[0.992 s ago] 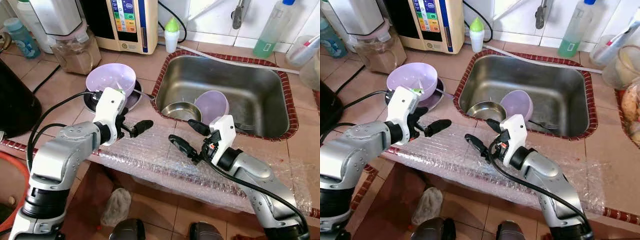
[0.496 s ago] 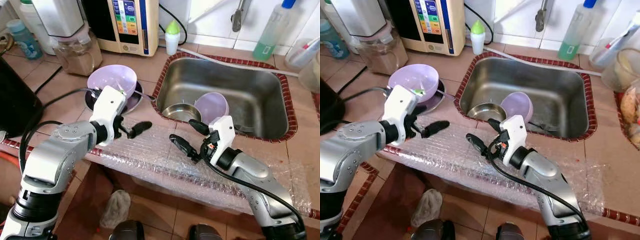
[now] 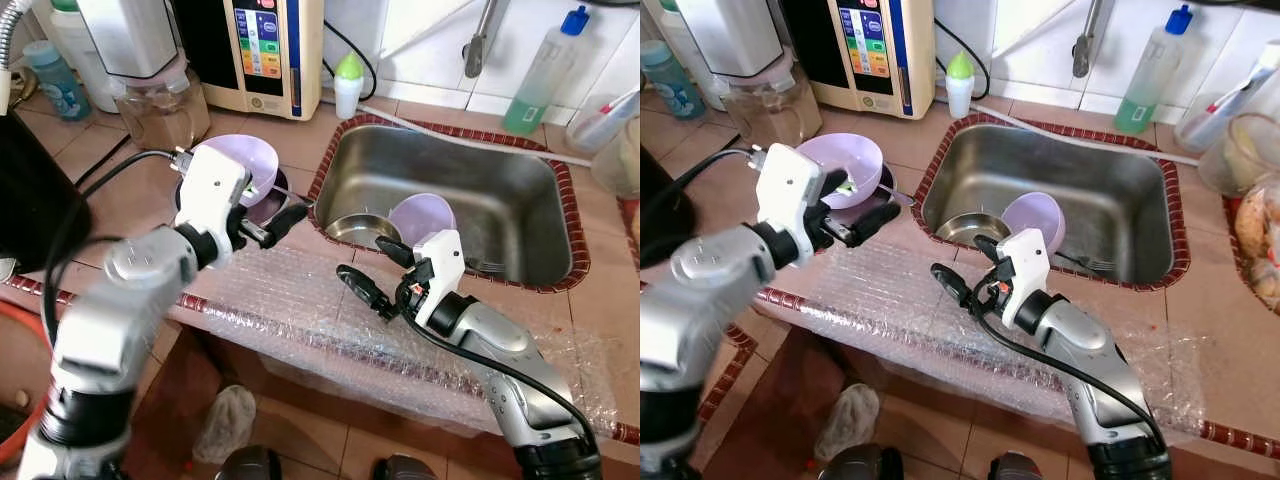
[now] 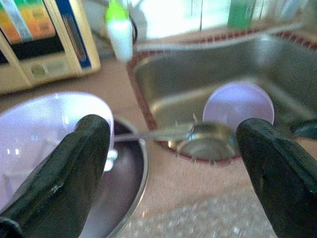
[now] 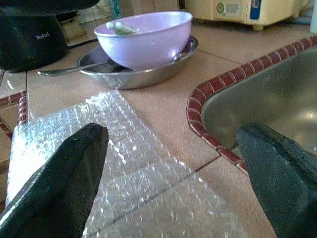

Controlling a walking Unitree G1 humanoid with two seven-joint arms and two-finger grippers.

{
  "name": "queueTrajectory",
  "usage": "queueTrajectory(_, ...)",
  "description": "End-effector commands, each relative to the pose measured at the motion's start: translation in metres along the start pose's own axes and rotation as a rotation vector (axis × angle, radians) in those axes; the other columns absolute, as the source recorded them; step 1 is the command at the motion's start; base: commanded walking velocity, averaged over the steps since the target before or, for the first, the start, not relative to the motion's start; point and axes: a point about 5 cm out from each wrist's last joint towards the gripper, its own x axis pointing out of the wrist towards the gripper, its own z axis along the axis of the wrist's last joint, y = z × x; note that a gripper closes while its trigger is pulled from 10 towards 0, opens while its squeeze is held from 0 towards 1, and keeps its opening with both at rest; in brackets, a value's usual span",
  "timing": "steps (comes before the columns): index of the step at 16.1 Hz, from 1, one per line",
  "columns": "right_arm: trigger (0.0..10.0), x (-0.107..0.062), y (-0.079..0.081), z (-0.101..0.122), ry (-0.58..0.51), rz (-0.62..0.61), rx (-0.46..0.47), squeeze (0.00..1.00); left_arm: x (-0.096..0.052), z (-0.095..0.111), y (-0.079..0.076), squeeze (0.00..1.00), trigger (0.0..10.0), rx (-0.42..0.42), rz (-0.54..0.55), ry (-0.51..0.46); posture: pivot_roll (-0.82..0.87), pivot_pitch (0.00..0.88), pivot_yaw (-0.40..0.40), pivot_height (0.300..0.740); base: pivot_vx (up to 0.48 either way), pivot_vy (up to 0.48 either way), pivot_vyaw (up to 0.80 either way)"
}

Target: Kitchen organization

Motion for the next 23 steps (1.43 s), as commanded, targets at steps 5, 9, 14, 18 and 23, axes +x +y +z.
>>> queueTrajectory(5,10.0,0.011,0.004,-0.005,-0.005,0.022,0.010,0.00,-0.003,-0.014,-0.006,1.00,10.0,0.220,0.168,-0.119,-0.02,0.025,0.010,0.740,0.000,0.000,0.00)
queueTrajectory(9,10.0,0.016,0.009,-0.007,-0.010,0.030,0.019,0.00,0.008,-0.043,0.002,1.00,10.0,0.348,0.219,-0.100,-0.02,0.021,-0.003,0.740,0.000,0.000,0.00)
queueTrajectory(14,10.0,0.013,0.010,-0.008,-0.008,0.030,0.016,0.00,0.026,-0.059,0.012,0.00,10.0,0.411,0.256,-0.094,-0.05,0.027,0.003,0.740,0.000,0.000,0.00)
queueTrajectory(18,10.0,0.009,0.011,-0.008,-0.007,0.019,0.010,0.00,0.037,-0.069,0.019,0.00,0.0,0.420,0.234,-0.092,-0.07,0.028,0.013,0.740,0.000,0.000,0.00)
queueTrajectory(23,10.0,0.011,0.009,-0.008,-0.008,0.008,0.005,0.00,0.043,-0.075,0.024,0.00,0.0,0.457,0.227,-0.096,-0.07,0.033,0.034,0.740,0.000,0.000,0.00)
